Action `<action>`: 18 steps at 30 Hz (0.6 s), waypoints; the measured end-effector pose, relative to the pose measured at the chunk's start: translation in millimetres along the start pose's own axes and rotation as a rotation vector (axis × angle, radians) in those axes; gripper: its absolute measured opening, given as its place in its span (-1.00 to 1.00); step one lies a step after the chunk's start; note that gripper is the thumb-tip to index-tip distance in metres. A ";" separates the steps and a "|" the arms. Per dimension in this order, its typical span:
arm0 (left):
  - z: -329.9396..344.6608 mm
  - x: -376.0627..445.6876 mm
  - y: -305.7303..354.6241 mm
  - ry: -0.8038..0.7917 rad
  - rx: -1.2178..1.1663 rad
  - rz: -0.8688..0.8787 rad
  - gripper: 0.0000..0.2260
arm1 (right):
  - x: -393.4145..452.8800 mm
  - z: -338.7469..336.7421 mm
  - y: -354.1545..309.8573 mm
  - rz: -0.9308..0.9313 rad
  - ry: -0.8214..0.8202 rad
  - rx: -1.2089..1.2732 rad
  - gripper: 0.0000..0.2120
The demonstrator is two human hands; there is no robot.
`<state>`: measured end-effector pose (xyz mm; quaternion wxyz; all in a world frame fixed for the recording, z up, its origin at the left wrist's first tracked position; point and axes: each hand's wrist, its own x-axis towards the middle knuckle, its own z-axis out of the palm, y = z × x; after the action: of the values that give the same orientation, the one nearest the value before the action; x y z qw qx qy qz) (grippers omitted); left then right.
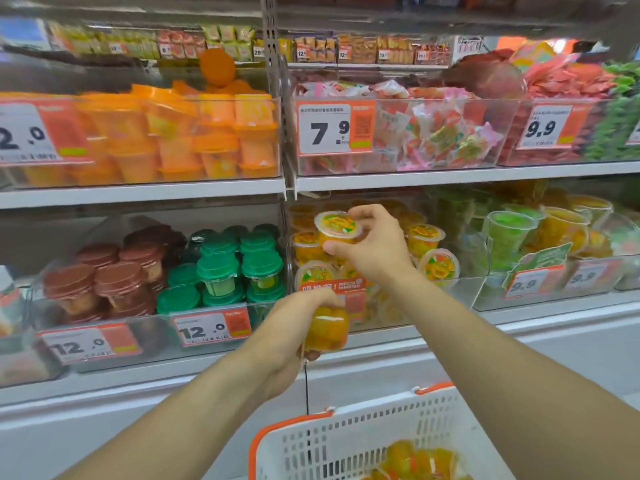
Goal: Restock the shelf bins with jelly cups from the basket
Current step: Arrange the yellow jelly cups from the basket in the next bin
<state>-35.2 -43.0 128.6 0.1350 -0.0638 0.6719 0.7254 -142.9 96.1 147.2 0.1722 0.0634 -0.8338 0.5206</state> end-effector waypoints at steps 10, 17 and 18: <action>-13.8 4.1 14.2 0.049 -0.067 0.026 -0.45 | 43.8 34.2 -6.0 0.094 0.012 -0.166 -0.34; -37.0 39.6 -8.2 0.057 -0.292 0.056 -0.62 | 45.6 38.8 -5.4 0.131 0.096 -0.226 -0.27; -33.3 26.5 -2.5 0.030 -0.279 0.042 -0.66 | 45.7 38.5 -6.1 0.161 0.113 -0.212 -0.31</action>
<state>-62.7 -73.0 116.0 0.0994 -0.0787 0.5677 0.8134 -192.3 62.4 153.2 0.1823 -0.0515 -0.8756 0.4443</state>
